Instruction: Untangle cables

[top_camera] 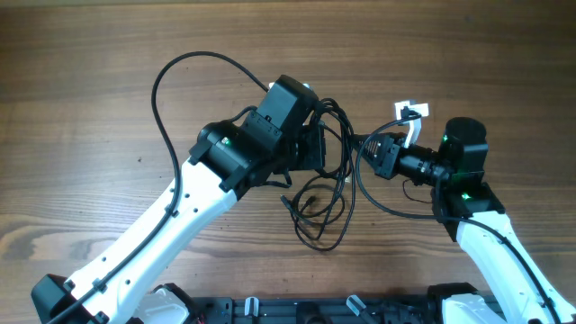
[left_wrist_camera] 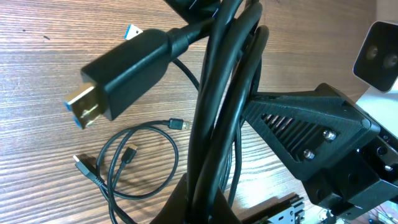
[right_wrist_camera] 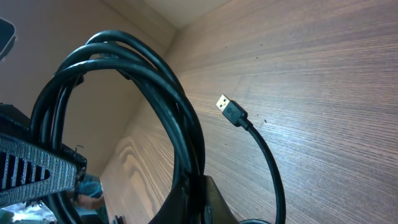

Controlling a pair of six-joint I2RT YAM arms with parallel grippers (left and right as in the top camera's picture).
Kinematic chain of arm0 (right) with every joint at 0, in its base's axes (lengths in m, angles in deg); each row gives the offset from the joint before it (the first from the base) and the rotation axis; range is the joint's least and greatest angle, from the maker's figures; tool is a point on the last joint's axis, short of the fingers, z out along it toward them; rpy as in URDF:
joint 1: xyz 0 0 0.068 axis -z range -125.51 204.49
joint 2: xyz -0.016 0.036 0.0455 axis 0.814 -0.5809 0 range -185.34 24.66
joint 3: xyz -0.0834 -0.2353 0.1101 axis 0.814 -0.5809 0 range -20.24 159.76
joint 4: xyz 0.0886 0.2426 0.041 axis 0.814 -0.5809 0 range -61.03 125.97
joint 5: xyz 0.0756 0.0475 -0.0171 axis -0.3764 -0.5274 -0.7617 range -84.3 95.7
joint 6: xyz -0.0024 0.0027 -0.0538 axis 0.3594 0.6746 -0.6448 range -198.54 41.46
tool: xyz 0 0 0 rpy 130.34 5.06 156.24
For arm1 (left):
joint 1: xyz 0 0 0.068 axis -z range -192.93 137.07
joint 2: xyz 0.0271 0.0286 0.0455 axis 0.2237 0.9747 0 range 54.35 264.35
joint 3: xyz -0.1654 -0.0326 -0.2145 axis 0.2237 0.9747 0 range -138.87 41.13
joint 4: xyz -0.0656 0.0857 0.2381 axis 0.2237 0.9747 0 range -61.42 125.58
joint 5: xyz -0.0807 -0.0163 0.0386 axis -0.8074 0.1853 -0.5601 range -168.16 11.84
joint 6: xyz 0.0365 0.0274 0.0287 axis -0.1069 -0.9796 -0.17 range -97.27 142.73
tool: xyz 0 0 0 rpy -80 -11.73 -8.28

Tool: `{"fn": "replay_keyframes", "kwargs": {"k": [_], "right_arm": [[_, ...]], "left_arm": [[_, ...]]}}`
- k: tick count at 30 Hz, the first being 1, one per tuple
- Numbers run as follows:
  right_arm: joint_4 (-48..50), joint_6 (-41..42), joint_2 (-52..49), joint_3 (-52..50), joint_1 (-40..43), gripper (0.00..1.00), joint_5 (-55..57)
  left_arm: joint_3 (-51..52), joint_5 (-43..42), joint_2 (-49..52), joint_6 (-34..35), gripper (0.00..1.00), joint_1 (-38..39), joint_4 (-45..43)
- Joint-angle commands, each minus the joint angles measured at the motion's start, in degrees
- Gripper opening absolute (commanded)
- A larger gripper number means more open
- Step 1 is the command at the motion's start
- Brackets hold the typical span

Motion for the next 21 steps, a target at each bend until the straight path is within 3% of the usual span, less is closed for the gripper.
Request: {"fn": "replay_keyframes", "kwargs": {"k": [1,21], "right_arm": [[0.15,0.02,-0.02,0.33,-0.04,0.04,-0.33],[-0.07,1.31,-0.02,0.33,-0.02,0.04,0.79]], "left_arm": [[-0.37,-0.66,0.11,0.59,0.04,-0.04,-0.74],[-0.37,13.31,0.11,28.26,0.04,-0.07,1.90]]}}
